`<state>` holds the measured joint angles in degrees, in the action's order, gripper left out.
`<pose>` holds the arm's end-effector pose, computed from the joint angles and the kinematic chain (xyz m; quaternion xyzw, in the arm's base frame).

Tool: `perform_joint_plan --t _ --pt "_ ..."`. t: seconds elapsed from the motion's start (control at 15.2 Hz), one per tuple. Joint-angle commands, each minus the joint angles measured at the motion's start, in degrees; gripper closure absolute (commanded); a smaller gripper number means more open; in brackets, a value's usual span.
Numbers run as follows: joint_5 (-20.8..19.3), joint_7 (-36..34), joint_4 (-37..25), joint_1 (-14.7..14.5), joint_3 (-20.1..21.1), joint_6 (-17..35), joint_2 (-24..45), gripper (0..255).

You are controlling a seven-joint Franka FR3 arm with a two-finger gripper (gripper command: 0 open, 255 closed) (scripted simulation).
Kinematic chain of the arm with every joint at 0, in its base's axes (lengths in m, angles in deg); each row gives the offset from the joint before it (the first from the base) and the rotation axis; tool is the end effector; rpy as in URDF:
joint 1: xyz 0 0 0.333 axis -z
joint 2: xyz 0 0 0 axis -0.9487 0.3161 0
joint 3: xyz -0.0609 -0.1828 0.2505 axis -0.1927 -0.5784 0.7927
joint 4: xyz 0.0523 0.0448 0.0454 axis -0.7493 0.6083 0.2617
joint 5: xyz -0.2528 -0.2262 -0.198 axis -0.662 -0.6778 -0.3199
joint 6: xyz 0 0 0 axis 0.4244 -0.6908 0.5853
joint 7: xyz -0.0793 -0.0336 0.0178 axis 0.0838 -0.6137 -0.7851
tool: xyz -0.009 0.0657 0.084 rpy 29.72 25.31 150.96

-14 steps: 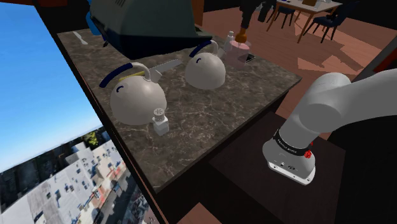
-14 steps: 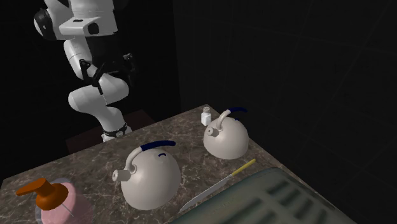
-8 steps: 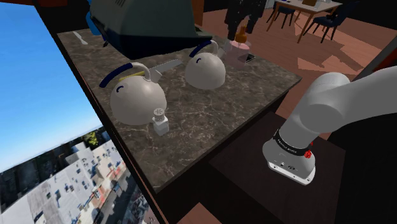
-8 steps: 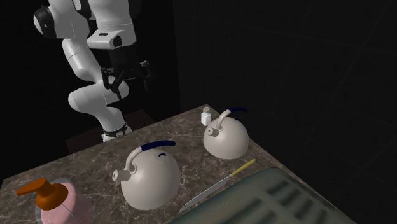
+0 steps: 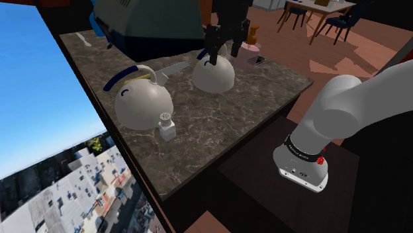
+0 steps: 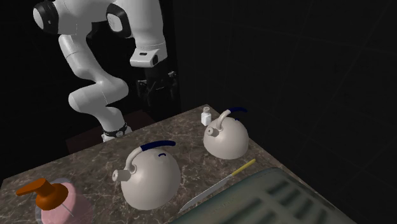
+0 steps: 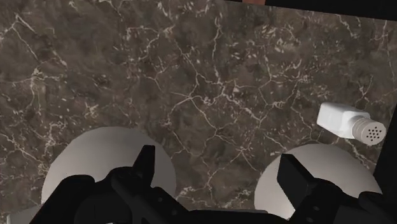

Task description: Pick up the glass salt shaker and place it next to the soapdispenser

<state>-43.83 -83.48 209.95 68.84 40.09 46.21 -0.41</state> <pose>0.3319 0.1380 0.5504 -0.9976 0.0685 0.0009 0.0114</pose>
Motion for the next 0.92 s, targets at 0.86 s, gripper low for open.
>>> perform_joint_plan --t 0.86 --pt "4.8 -15.7 -7.0 -2.4 14.7 17.9 24.4 0"
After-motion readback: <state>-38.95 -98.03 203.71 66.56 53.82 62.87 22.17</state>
